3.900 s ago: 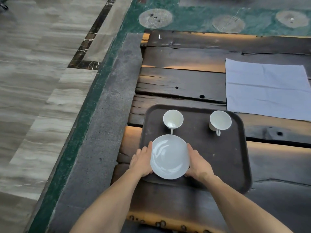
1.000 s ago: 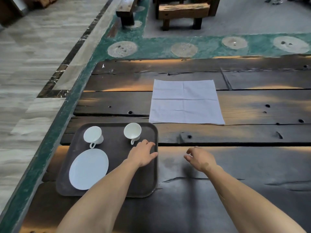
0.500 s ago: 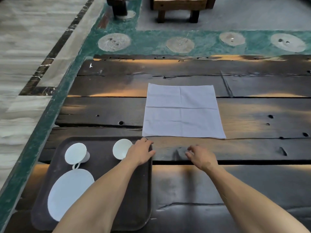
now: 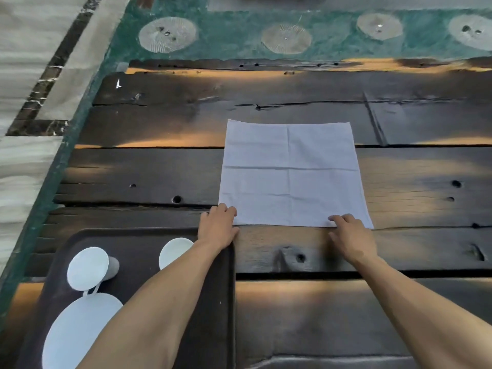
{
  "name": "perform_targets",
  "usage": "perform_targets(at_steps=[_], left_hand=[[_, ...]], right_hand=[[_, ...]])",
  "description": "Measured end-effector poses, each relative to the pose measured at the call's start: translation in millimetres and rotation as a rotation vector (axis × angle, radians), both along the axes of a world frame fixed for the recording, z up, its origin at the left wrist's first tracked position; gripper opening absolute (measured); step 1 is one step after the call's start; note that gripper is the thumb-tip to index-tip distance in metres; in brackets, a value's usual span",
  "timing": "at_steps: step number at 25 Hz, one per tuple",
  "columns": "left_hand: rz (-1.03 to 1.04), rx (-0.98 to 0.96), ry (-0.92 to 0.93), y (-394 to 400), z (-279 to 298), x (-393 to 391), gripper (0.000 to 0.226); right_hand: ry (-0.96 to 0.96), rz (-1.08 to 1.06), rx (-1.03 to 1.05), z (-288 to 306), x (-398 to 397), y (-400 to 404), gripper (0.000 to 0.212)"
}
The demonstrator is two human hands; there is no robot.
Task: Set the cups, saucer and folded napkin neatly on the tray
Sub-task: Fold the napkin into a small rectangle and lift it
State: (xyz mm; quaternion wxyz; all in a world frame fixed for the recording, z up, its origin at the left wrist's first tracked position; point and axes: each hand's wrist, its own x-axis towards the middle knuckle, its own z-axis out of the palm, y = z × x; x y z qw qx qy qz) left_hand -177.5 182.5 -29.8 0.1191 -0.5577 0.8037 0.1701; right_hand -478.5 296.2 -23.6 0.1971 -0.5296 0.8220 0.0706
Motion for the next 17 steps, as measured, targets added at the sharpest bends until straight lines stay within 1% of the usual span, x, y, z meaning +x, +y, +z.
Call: perform_targets(at_steps=[3, 7, 11, 14, 17], left_hand=[[-0.001, -0.006, -0.015, -3, -13, 0, 0.032], [-0.075, -0.059, -0.062, -15, -21, 1, 0.023], [-0.319, -0.143, -0.224, -23, -17, 2, 0.013], [-0.426, -0.155, -0.273, -23, -14, 3, 0.029], [-0.430, -0.177, -0.274, -23, -9, 3, 0.035]], right_hand=[[0.083, -0.024, -0.006, -9, -19, 2, 0.040], [0.165, -0.006, 0.004, -17, -40, 7, 0.034], [0.251, 0.116, 0.024, -18, -53, 9, 0.032], [0.293, 0.218, 0.073, -18, -58, 7, 0.030], [0.298, 0.189, 0.081, -15, -55, 6, 0.019]])
